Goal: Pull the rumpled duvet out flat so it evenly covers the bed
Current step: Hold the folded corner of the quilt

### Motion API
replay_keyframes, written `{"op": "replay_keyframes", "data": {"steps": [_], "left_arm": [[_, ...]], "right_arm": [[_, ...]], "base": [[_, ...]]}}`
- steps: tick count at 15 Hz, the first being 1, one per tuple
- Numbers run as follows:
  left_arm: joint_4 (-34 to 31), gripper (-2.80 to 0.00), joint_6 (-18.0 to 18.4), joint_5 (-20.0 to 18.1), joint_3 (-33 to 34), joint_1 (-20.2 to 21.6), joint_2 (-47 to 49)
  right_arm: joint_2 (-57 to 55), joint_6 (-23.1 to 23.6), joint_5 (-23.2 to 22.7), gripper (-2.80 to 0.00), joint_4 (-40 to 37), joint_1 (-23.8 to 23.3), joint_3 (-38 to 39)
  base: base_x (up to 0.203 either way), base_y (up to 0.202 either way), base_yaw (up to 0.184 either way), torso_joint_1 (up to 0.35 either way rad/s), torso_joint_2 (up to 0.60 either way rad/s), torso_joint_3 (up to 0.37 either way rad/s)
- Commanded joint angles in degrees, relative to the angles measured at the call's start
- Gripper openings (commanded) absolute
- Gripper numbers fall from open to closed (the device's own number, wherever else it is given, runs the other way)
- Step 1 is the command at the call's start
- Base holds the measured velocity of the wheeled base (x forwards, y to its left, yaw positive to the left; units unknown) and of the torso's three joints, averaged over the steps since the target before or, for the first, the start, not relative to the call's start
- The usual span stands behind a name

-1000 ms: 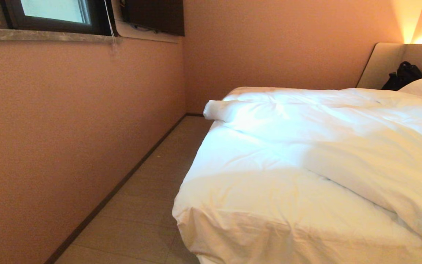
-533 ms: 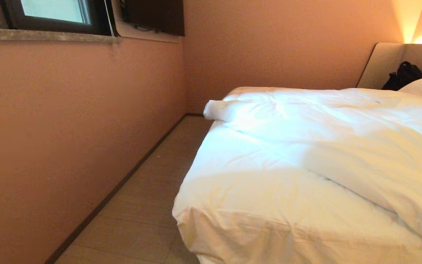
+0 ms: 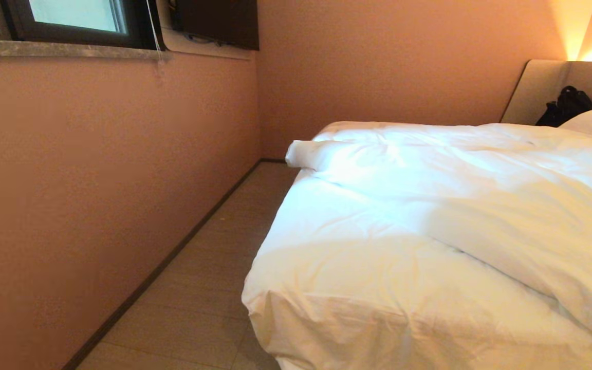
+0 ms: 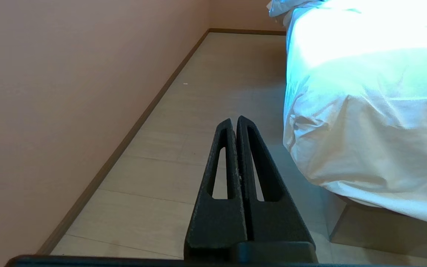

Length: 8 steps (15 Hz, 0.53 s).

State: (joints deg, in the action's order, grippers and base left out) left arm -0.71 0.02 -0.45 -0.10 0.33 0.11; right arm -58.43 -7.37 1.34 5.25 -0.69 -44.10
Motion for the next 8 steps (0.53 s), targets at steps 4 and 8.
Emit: {"op": "replay_keyframes", "data": {"steps": [4,8], "left_arm": [[0.0,-2.80,0.0,0.0,0.0,0.1,0.0],[0.0,-2.80,0.0,0.0,0.0,0.1,0.0]], "right_arm": [[-28.5,-3.7,-0.1,-2.80,8.2,-6.0,-13.3],[-42.8,-6.9,-0.6,-2.80,9.0,-11.3,-24.0]], "base": [[0.000,0.000,0.000,0.000,0.00,0.000],[0.000,0.000,0.000,0.000,0.00,0.000]]}}
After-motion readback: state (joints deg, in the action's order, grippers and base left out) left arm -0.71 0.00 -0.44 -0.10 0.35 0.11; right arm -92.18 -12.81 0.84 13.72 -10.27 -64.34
